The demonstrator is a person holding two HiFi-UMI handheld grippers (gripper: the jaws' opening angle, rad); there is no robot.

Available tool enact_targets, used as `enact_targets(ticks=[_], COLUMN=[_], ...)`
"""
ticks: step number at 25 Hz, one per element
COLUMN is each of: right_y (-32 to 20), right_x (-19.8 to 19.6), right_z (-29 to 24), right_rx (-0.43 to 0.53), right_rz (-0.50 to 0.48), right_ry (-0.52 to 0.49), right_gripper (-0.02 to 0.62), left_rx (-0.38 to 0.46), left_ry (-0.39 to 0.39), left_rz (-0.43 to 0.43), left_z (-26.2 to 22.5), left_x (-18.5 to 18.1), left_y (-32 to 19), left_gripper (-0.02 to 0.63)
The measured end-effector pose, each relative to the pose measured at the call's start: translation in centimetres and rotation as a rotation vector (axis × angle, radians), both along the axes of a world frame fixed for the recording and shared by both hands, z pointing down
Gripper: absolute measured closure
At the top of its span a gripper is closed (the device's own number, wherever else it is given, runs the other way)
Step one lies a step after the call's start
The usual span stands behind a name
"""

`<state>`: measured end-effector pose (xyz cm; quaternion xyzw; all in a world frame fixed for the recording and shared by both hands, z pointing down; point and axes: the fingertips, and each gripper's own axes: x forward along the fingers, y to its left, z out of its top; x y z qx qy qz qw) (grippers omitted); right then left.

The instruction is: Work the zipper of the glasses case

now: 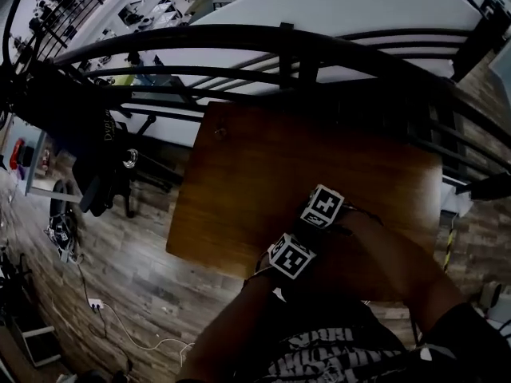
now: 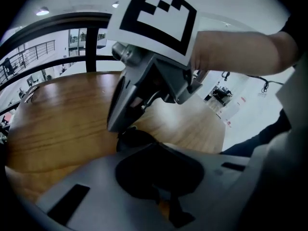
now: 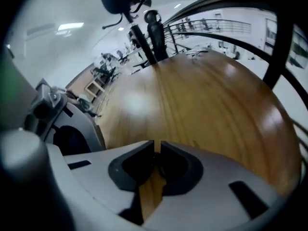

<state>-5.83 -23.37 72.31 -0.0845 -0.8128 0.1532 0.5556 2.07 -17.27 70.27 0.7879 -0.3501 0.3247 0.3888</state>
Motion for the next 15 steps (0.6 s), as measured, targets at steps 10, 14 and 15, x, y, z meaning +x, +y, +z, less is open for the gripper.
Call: enact_targets(ticks=[10,14,15], right_y=[-0.3,-0.2,0.2], right_x=[0.3,5.2,6.4], right_z=[2.9,3.3,3.1], right_rx=[0.151,0.068,0.030], right_rz=[-0.363,-0.368,-0.366], right_ry=[0.250,0.325,0.320], right_gripper=[0.529,0.529,0.529], left_rx=[-0.027,-0.023,-0.023], left_ry=[-0.016,-0.036,-0.040], left_rz=[0.014,0.025,0.031], left_z=[0.5,0.5,0.5], left_x=[-0.5,-0.5,-0.5], left_y=[0.2,0.2,0.2], left_gripper=[0.601,0.601,0.601])
